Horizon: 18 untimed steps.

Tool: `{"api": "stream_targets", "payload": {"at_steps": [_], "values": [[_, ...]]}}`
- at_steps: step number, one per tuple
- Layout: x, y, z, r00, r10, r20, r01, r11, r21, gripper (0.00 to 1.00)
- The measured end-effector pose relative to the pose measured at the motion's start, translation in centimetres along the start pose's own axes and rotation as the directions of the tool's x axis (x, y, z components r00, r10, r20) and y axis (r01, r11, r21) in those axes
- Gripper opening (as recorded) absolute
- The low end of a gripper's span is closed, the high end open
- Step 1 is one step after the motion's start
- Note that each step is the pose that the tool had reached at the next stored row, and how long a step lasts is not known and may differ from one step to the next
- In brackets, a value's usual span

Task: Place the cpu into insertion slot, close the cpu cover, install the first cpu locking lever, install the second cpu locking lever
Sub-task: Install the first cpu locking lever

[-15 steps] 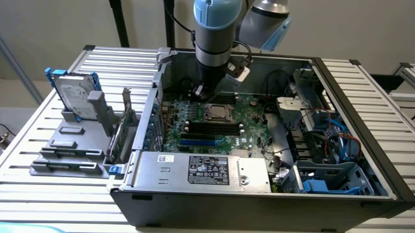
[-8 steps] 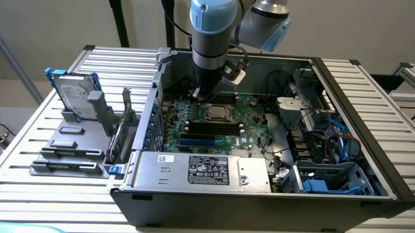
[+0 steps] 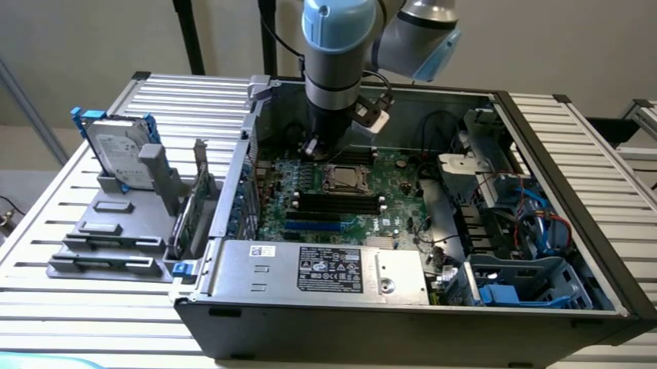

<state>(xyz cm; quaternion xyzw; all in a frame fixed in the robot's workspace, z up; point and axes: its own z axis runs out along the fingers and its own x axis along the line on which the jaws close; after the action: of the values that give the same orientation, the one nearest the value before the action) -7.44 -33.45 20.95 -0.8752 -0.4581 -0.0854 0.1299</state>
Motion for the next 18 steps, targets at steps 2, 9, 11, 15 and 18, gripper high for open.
{"api": "stream_targets", "payload": {"at_steps": [2,9,11,15,18], "values": [[0.09,0.08,0.05,1.0000,0.000,0.0028,0.000,1.0000,-0.0007,0.11],[0.52,0.55,0.20,1.0000,0.001,0.0086,-0.001,1.0000,0.0002,0.11],[0.65,0.75,0.24,0.9999,0.002,0.0107,-0.002,1.0000,0.0016,0.11],[0.64,0.80,0.38,0.9999,0.004,0.0161,-0.004,1.0000,0.0059,0.11],[0.65,0.78,0.51,0.9998,0.005,0.0182,-0.005,0.9999,0.0085,0.11]]}}
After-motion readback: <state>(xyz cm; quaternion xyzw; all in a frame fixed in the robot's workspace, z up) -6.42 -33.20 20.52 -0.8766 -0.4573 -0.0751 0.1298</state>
